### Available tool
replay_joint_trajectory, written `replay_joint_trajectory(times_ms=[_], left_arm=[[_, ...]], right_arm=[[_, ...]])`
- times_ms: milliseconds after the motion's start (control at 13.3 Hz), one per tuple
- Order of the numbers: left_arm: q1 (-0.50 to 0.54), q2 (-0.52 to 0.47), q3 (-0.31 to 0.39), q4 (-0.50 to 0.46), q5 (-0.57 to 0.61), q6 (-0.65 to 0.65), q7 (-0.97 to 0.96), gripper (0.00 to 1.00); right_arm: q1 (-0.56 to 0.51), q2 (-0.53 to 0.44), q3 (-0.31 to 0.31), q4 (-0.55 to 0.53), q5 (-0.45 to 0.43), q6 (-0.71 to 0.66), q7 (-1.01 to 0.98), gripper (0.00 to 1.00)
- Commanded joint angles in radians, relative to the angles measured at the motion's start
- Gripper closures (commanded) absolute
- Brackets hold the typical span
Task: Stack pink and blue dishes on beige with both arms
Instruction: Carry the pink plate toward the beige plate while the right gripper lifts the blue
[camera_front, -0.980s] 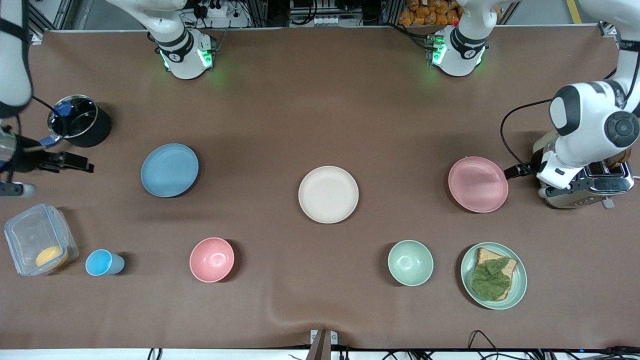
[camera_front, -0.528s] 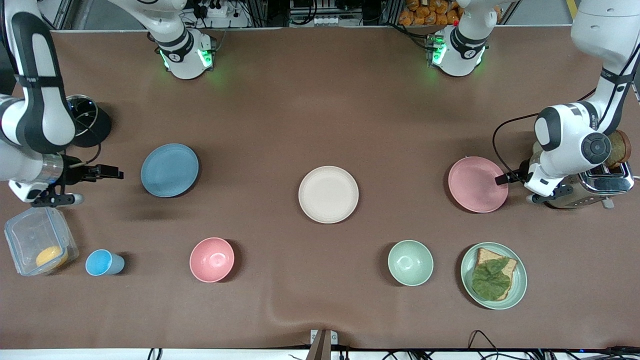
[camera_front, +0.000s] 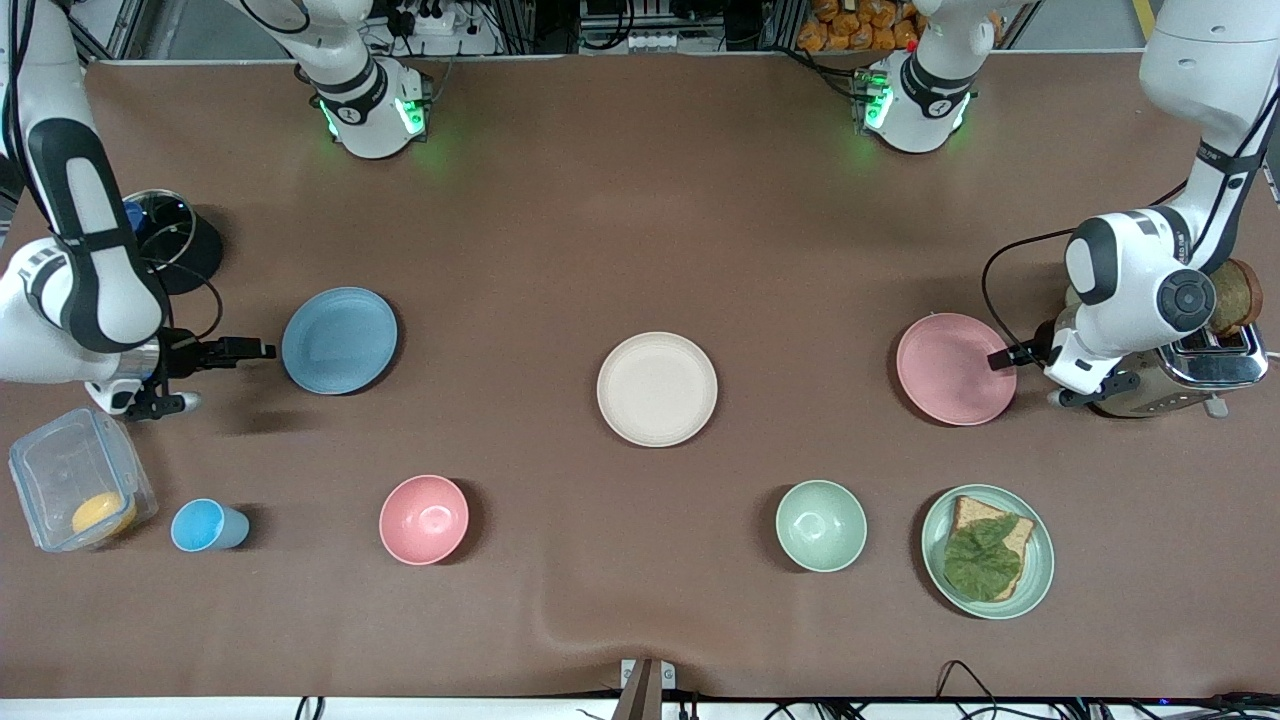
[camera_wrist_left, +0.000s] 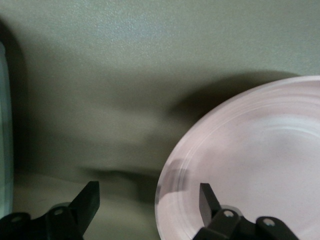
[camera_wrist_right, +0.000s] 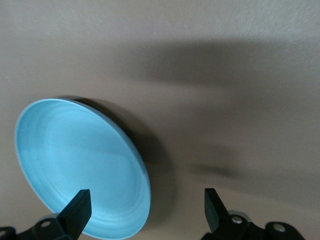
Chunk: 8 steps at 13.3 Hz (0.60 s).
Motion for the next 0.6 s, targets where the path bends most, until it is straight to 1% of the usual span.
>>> replay_joint_trajectory(times_ms=[0,75,226,302,377,528], left_arm=[[0.002,0.008,-0.006,0.007,-0.013,0.003,-0.005,0.46],[0.002,0.011,-0.006,0.009,-0.013,0.003,-0.005,0.55],[0.000,0.011,-0.008,0.009,-0.015,0.003,-0.006,0.71],[0.000,0.011,-0.010,0.009,-0.015,0.003,-0.009,0.83],[0.002,0.009,-0.017,0.009,-0.015,0.003,-0.011,0.99],[0.008,0.000,-0.022,0.010,-0.015,0.003,-0.011,1.00]], right_arm=[[-0.003,0.017,0.015,0.007,0.025,-0.002,-0.024,0.00],[0.002,0.019,0.017,0.007,0.025,-0.004,-0.024,0.00],[0.007,0.026,0.017,0.007,0.025,-0.011,-0.024,0.00],[0.010,0.031,0.017,0.007,0.025,-0.011,-0.024,0.00],[0.013,0.037,0.017,0.007,0.025,-0.011,-0.024,0.00],[0.016,0.049,0.018,0.007,0.025,-0.013,-0.024,0.00]])
